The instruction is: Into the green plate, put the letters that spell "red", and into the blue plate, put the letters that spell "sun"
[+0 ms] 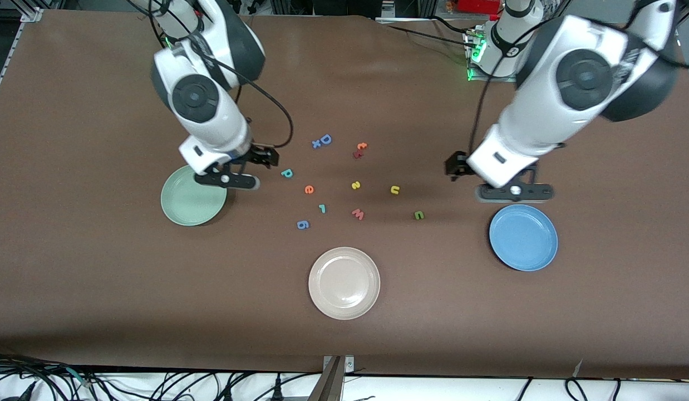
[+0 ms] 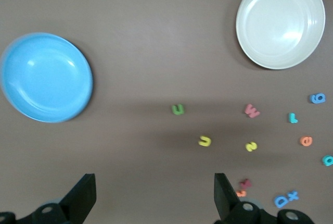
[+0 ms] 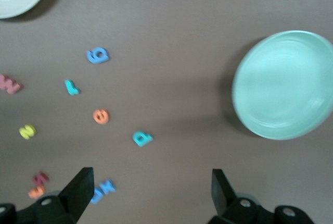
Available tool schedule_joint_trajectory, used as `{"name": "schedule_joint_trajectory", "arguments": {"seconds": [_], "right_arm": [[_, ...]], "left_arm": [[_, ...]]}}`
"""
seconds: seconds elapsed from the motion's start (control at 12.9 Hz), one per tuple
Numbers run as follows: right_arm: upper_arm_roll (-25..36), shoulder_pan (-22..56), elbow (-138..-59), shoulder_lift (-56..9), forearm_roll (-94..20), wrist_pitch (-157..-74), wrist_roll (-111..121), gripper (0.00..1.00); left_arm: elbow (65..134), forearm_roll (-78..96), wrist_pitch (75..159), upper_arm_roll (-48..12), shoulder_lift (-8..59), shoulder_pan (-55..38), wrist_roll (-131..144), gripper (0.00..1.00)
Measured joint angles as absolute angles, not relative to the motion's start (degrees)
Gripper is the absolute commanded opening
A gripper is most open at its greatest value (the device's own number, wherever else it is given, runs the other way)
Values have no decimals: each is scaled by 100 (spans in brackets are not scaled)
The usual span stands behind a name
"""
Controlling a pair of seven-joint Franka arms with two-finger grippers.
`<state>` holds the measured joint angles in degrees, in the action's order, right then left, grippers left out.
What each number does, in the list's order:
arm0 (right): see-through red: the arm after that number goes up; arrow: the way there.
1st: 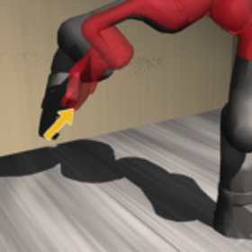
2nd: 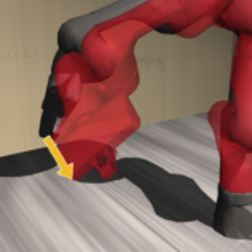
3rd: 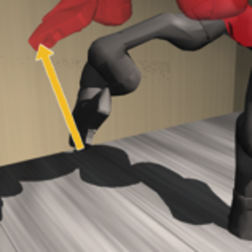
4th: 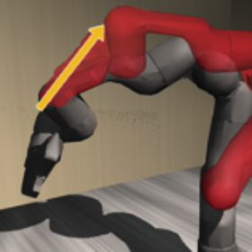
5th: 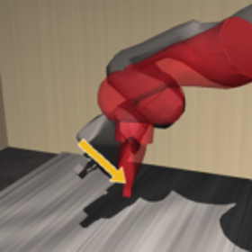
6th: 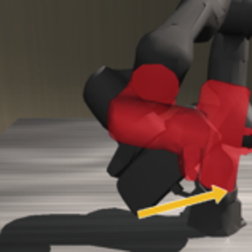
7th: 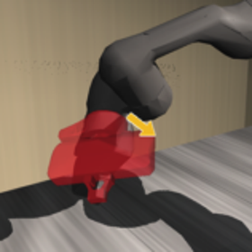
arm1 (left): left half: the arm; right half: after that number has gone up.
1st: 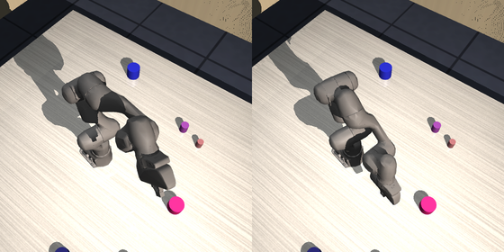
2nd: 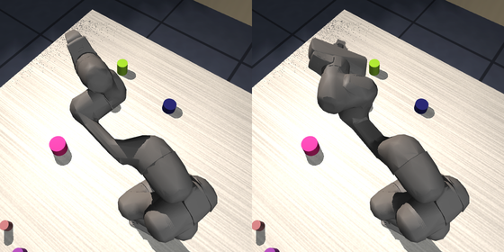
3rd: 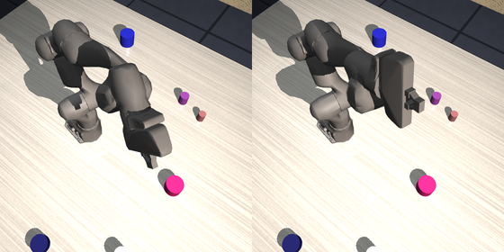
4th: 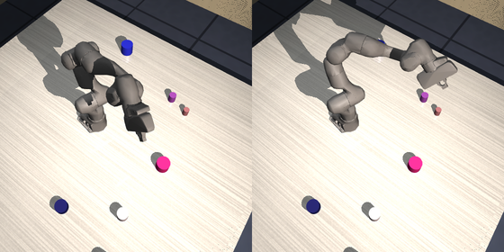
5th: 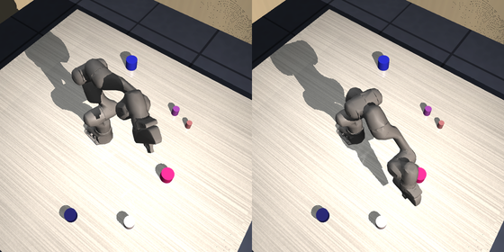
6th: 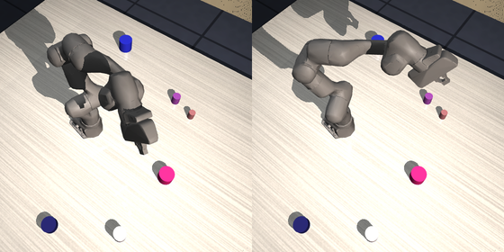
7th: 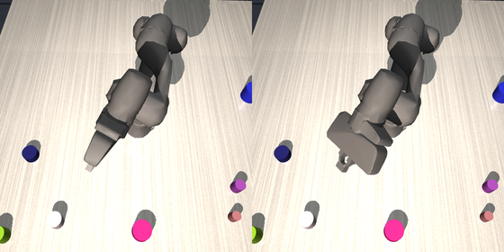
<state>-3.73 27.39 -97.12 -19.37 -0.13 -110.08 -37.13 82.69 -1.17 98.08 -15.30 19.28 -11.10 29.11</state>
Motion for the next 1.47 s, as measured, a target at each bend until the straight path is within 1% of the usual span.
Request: {"name": "schedule_joint_trajectory", "arguments": {"seconds": [0.15,0.31,0.46,0.54,0.77,0.93,1.08,1.24,1.31,1.47], "right_arm": [[-372,2820,-9710,-2259,-14,-11444,-3821,100],[-371,2839,-9718,-2445,-15,-11580,-3828,100],[-370,2844,-9878,-2515,-17,-11736,-3830,100],[-370,2849,-10115,-2530,-17,-11983,-3830,100],[-369,2880,-11150,-2599,-17,-13265,-3832,99],[-370,2961,-11535,-2665,-17,-13689,-3836,99],[-370,3085,-11620,-2758,-18,-13808,-4015,98],[-370,3186,-11624,-2868,-18,-13831,-4130,92],[-370,3218,-11624,-2911,-18,-13839,-4166,85],[-370,3235,-11625,-2963,-18,-13844,-4186,84]], "left_arm": [[8272,-117,10118,-1526,2222,-1415,3647,100],[8297,-118,10429,-1526,2477,-1632,4104,100],[8551,-119,10820,-1525,2601,-1693,4123,100],[8791,-120,11058,-1525,2623,-1695,4040,100],[9586,-121,11812,-1490,2646,-1670,3295,100],[9867,-121,12016,-1414,2662,-1642,3075,99],[10014,-121,12081,-1374,2695,-1625,3052,98],[10139,-120,12196,-1276,2752,-1625,3212,98],[10173,-120,12318,-1194,2820,-1622,3371,98],[10197,-120,12686,-1040,3044,-1604,3785,98]]}}
